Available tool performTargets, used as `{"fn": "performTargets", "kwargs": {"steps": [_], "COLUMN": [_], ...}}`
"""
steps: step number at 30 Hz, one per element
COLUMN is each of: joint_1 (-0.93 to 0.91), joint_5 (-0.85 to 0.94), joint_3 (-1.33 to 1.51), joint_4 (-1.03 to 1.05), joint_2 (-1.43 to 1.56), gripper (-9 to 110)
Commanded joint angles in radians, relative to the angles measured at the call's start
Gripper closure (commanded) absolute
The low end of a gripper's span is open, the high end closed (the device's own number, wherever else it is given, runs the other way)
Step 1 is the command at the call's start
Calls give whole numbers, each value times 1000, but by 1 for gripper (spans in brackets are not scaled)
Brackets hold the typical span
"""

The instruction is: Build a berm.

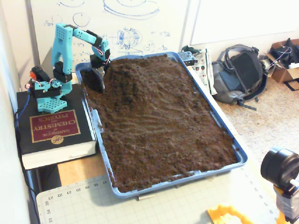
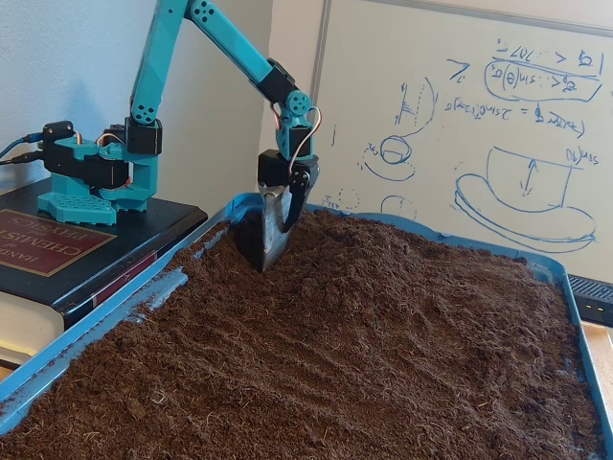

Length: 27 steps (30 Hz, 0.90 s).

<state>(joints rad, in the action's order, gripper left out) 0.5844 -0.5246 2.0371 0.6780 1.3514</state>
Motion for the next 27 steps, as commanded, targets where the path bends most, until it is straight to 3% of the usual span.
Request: {"fn": "performTargets", "kwargs": {"steps": [1,27], "joint_1": [-29,-235], "joint_5": [-6,71], "joint_3": [-107,-195], "joint_4": [-9,2], "joint_2": [32,80], "gripper": [101,101]}}
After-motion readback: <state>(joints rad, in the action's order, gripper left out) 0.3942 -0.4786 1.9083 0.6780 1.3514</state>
